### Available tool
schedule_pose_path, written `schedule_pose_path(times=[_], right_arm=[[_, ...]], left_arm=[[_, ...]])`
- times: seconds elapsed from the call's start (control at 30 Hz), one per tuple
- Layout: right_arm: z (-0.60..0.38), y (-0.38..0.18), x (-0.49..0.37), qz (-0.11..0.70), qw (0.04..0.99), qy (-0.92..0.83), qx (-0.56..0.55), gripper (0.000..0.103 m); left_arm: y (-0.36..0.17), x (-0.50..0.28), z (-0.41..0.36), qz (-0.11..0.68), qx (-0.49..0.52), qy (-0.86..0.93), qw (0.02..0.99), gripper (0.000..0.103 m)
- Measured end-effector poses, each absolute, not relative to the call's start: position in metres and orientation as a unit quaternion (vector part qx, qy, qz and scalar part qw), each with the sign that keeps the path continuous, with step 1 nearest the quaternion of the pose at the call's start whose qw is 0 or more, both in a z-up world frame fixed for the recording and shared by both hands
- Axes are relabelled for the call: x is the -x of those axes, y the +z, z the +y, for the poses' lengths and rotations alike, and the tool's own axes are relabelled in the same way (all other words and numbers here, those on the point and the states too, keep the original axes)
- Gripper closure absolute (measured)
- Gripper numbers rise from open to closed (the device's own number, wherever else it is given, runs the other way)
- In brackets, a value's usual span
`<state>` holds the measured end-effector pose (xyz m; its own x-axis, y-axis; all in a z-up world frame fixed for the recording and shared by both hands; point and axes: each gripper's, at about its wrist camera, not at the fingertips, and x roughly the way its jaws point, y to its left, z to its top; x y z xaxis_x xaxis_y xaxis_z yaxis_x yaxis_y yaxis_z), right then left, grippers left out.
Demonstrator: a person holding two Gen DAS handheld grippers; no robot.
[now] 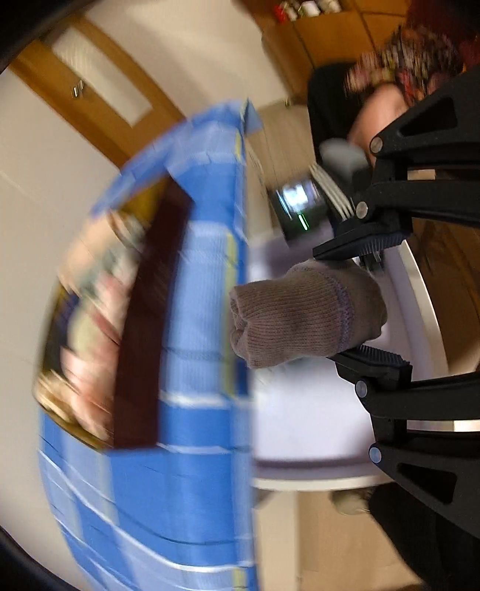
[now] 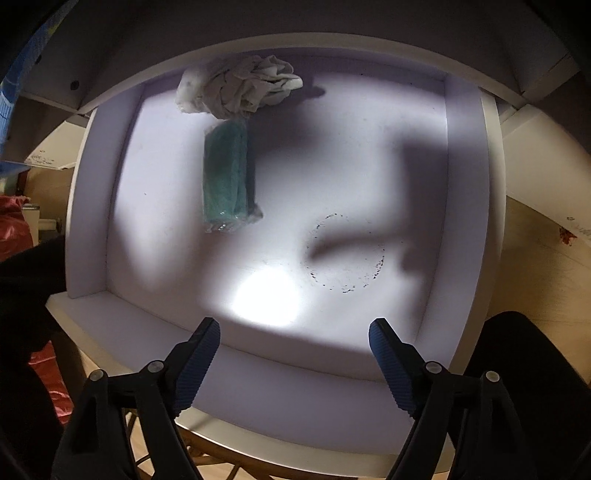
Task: Organize soft objects
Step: 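Carry the grey rolled bundle to the gold tray and open the left gripper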
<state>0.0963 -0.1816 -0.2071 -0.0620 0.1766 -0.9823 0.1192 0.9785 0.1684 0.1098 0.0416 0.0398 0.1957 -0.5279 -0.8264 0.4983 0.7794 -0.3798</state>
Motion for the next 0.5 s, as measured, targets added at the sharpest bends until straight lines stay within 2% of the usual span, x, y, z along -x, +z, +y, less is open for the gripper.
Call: schedule_pose_path(times=[0.3, 0.5], right_arm=[[-0.173, -0.2, -0.094, 0.722, 0.681, 0.041, -0.117, 0.019], [-0.173, -0.191, -0.096, 0.716, 0.685, 0.041, -0.127, 0.019]], left_arm=[[0.128, -0.171, -0.011, 0.481, 0.021, -0.357, 0.8, 0.06], [0.131, -0.257, -0.058, 0.492, -0.007, -0.309, 0.814, 0.06]])
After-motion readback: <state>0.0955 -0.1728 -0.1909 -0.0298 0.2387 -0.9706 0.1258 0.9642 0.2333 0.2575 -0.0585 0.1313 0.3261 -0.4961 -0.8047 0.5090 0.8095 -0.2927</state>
